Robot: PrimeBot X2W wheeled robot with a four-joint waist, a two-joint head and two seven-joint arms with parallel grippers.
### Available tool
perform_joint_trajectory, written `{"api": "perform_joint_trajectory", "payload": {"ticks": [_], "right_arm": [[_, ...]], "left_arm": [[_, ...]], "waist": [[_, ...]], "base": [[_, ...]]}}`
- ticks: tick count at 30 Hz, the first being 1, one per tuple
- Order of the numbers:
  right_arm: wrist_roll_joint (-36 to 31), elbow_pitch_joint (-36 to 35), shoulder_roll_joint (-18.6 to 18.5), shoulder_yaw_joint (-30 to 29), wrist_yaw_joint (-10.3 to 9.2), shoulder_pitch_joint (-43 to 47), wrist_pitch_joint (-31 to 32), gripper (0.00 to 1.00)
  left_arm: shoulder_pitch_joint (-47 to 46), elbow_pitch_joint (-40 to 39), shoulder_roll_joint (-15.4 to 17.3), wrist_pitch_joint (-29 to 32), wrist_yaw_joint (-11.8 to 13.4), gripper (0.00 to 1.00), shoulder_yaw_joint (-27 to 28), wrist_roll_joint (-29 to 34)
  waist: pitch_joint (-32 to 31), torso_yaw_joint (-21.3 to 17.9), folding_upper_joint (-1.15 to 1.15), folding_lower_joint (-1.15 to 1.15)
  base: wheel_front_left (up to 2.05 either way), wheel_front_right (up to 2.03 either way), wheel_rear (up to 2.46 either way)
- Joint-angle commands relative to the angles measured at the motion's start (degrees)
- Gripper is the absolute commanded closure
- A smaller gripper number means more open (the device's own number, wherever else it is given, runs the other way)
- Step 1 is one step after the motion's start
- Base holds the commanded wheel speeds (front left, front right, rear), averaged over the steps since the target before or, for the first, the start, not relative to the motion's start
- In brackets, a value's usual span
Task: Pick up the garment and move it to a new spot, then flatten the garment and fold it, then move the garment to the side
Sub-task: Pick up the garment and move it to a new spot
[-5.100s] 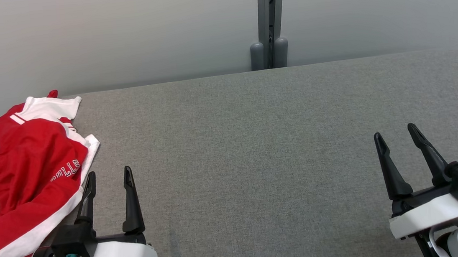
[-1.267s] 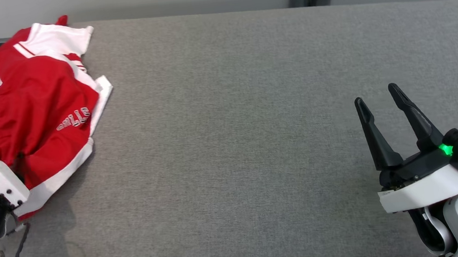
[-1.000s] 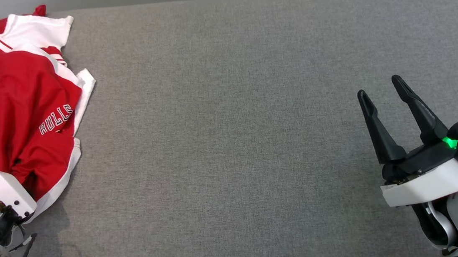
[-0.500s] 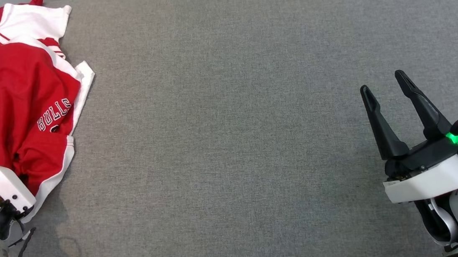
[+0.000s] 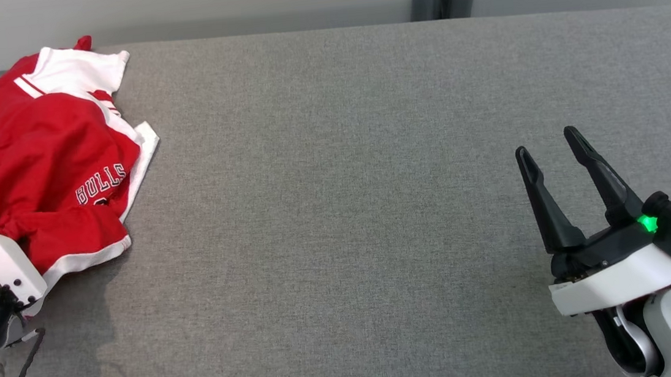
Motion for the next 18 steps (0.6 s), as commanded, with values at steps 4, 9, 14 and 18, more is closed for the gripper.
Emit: {"api": "perform_joint_trajectory", "payload": {"ticks": [4, 9, 14, 18], "right_arm": [[-0.3, 0.8, 1.0, -0.7, 0.09, 2.0, -0.3, 0.0], [-0.8, 1.5, 2.3, -1.0, 0.09, 3.5, -0.3, 0.0], [-1.2, 1.9, 3.5, -0.9, 0.09, 4.7, -0.3, 0.0], [-1.3, 2.3, 4.0, -0.8, 0.08, 5.4, -0.3, 0.0]], "left_arm": [[0.9, -4.1, 1.4, 0.0, -0.1, 1.0, -2.7, -0.9], [2.4, -10.5, 2.7, 0.3, -0.1, 1.0, -6.2, -2.3], [3.5, -17.7, 3.8, 0.5, -0.1, 1.0, -9.7, -4.2], [4.0, -22.8, 3.8, 0.9, -0.1, 1.0, -11.7, -5.5]], "waist": [[-3.9, -0.6, 0.0, 0.0], [-7.7, -1.6, 0.0, 0.0], [-11.0, -3.7, 0.0, 0.0], [-12.3, -5.4, 0.0, 0.0]], "base": [[0.0, 0.0, 0.0], [0.0, 0.0, 0.0], [0.0, 0.0, 0.0], [0.0, 0.0, 0.0]]}}
